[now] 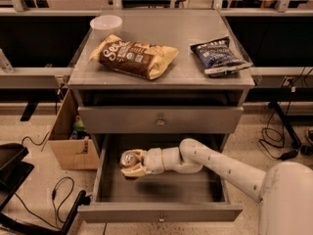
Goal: Place orange can into middle drawer
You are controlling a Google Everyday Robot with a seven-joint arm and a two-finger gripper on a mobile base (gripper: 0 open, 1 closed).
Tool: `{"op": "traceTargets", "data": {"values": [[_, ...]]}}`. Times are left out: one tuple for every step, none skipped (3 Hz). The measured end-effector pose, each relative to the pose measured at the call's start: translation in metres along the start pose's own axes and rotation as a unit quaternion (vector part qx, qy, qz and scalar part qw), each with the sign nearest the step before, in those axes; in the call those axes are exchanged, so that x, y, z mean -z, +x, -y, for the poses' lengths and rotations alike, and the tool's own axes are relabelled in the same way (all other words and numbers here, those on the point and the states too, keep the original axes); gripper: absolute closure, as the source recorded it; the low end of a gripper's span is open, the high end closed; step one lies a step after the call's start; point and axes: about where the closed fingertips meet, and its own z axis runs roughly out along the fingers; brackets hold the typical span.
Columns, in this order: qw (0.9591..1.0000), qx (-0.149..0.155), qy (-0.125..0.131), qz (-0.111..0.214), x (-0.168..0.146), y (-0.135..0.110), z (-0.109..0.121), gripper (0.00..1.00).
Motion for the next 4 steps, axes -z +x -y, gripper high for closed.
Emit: {"op": "traceTargets", "data": {"values": [[0.9997,0.019,-0.013,0.008,-0.019,0.027,-0.002,1.00],[0.9993,0.025,-0.023,0.015,-0.028,0.043,-0.008,1.00],[0.9993,0.024,-0.024,0.016,-0.029,0.044,-0.008,0.74],[0.9993,0.024,-0.024,0.016,-0.029,0.044,-0.008,0.50]]}}
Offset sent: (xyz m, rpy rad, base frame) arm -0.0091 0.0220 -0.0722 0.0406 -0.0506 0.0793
